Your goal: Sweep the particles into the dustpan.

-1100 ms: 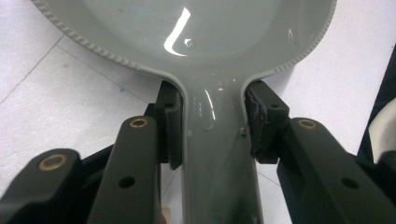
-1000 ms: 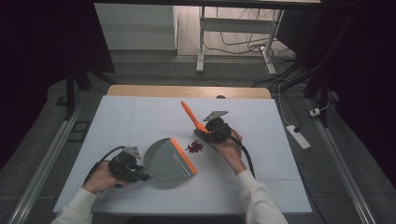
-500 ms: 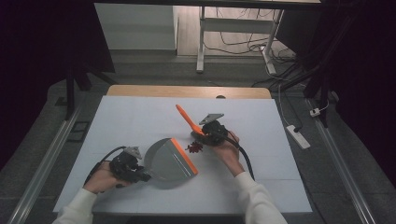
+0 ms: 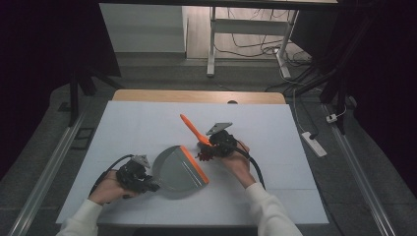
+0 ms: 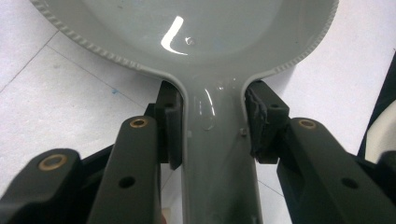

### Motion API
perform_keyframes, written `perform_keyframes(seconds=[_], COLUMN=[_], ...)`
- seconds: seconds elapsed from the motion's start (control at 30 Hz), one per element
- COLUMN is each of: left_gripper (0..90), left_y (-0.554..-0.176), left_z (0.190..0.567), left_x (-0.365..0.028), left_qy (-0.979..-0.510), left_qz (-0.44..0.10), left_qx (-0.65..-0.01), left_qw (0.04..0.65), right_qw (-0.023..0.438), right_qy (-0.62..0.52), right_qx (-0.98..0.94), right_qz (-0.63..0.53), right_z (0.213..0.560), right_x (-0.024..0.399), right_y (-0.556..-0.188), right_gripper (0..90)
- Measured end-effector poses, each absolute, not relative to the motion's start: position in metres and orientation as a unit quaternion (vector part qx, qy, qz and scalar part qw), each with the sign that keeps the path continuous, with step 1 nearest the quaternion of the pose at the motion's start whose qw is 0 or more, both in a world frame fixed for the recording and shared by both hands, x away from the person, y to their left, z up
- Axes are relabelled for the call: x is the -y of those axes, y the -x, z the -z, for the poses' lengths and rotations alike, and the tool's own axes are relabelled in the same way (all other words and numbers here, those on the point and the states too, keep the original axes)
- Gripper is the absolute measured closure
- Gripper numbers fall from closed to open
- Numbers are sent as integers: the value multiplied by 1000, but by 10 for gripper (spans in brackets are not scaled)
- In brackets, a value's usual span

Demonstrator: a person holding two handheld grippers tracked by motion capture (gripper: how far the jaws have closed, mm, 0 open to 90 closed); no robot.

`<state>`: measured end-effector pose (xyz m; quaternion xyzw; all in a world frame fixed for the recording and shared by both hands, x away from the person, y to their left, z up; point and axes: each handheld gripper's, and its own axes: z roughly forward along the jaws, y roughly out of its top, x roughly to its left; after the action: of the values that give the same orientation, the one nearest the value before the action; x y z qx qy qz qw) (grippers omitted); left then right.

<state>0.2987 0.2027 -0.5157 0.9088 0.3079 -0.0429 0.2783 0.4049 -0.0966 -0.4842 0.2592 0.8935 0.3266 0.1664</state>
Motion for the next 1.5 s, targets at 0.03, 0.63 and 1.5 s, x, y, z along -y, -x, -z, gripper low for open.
perform_keyframes(seconds=[0.03,0.63,1.5], left_gripper=[617,616,616], left_y=[-299,-302,-303], left_z=[516,516,518], left_x=[-203,-201,-201], left_qy=[-909,-909,-910], left_qz=[43,49,53], left_qx=[-308,-307,-306], left_qw=[279,276,273], right_qw=[167,142,122], right_qy=[-258,-236,-223], right_qx=[-894,-899,-898], right_qz=[-326,-340,-360], right_z=[484,486,486], right_x=[96,81,70], right_y=[-404,-392,-383], right_gripper=[699,698,698])
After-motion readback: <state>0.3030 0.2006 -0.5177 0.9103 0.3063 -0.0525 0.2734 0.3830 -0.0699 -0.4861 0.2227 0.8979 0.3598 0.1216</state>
